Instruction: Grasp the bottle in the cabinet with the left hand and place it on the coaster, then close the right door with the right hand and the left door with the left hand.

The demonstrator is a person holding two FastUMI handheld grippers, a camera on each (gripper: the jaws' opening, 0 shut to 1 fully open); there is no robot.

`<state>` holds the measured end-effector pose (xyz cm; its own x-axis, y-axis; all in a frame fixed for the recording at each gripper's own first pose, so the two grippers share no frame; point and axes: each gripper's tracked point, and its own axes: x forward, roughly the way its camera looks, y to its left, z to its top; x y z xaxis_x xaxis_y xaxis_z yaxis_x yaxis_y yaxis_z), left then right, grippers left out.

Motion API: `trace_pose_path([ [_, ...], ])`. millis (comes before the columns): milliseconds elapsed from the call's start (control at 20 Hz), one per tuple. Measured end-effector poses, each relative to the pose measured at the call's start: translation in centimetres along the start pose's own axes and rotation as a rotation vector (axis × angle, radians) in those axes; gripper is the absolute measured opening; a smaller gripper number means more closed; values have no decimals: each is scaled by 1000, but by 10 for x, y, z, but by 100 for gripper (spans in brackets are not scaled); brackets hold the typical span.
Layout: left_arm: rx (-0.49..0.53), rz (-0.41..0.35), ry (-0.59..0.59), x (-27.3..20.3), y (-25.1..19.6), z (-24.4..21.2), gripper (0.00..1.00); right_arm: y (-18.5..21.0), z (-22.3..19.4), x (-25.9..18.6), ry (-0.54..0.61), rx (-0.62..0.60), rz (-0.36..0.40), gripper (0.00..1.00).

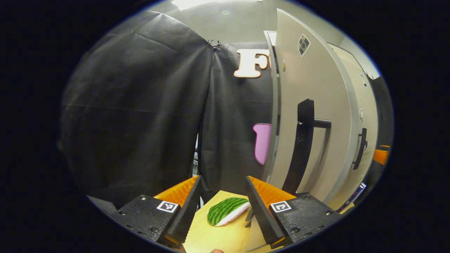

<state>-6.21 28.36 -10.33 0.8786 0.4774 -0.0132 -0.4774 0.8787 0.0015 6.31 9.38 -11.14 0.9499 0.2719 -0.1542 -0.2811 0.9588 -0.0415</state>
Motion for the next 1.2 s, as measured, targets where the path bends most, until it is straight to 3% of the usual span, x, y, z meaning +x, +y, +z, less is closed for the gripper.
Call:
trace_pose_path([
  [600, 9, -66, 6, -4, -35, -3, 79, -22, 2, -16, -9, 15, -48, 95],
  [1200, -3, -206, 24, 1, -91, -6, 81, -46, 2, -28, -5, 15, -110, 93],
])
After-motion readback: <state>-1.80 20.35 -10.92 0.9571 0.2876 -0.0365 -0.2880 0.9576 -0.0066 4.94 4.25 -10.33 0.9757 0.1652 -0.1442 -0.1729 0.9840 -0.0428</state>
